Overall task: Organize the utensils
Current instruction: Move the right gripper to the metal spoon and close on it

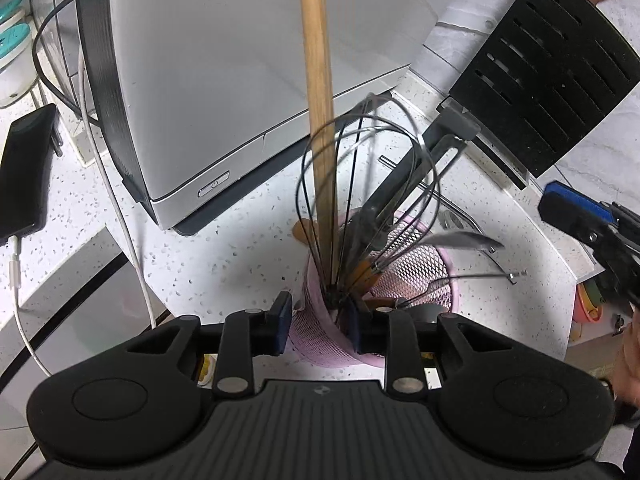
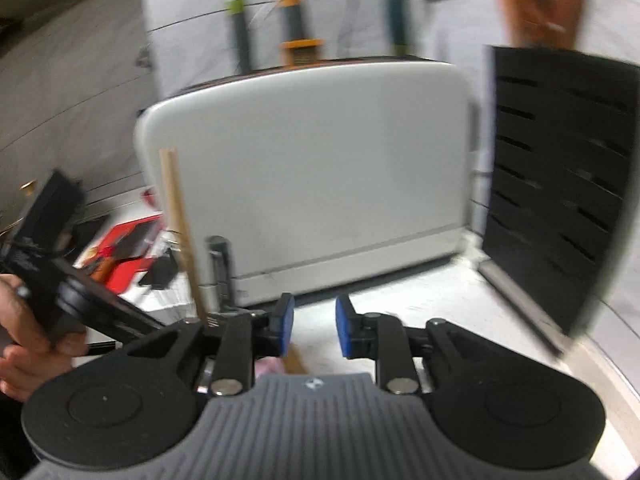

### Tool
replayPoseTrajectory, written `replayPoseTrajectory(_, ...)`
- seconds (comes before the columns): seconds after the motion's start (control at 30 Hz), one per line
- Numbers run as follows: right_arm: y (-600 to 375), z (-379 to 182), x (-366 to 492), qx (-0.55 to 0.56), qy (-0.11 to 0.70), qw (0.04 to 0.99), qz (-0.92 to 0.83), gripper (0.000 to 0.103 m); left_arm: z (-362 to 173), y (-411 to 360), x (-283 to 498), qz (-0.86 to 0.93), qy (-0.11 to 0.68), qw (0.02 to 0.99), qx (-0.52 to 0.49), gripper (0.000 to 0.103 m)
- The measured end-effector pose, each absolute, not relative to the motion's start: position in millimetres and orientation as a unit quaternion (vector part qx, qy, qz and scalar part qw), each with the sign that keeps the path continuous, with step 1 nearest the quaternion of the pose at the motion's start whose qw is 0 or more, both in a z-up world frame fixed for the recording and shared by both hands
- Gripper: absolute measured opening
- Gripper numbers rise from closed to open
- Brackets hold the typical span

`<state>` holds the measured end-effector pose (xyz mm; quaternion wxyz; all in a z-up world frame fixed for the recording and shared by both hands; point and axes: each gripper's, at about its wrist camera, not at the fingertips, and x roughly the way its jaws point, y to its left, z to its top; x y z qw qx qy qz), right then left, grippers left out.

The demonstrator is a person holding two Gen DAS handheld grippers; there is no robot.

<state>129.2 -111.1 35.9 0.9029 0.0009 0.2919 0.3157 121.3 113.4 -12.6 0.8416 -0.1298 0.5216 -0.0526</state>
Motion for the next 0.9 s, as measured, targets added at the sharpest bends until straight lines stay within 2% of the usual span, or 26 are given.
replayPoseTrajectory(0.17, -148, 9, 143, 0.003, 0.319, 0.916, 0.243, 0.030, -13, 112, 120, -0.052, 0.521, 0.842, -0.130, 0.033)
replayPoseTrajectory(0.47, -180, -48, 163, 0.081, 0.402, 0.889, 0.202, 0.032, -16, 106, 123, -0.052, 0.525, 0.841, -0.124, 0.035)
replayPoseTrajectory(0.6, -161, -57, 160, 0.053, 0.408, 0.882, 0.228, 0.041, -17, 103, 124, -0.051, 0.526, 0.841, -0.120, 0.035)
replayPoseTrajectory(0.67, -150, -60, 156, 0.026, 0.403, 0.885, 0.232, 0.053, -17, 104, 124, -0.052, 0.526, 0.840, -0.122, 0.035)
replayPoseTrajectory(0.83, -136, -64, 153, -0.077, 0.363, 0.904, 0.211, 0.053, -18, 108, 123, -0.055, 0.526, 0.839, -0.126, 0.038)
replayPoseTrajectory(0.9, -138, -68, 159, -0.073, 0.365, 0.902, 0.218, 0.051, -18, 110, 123, -0.055, 0.526, 0.839, -0.128, 0.039)
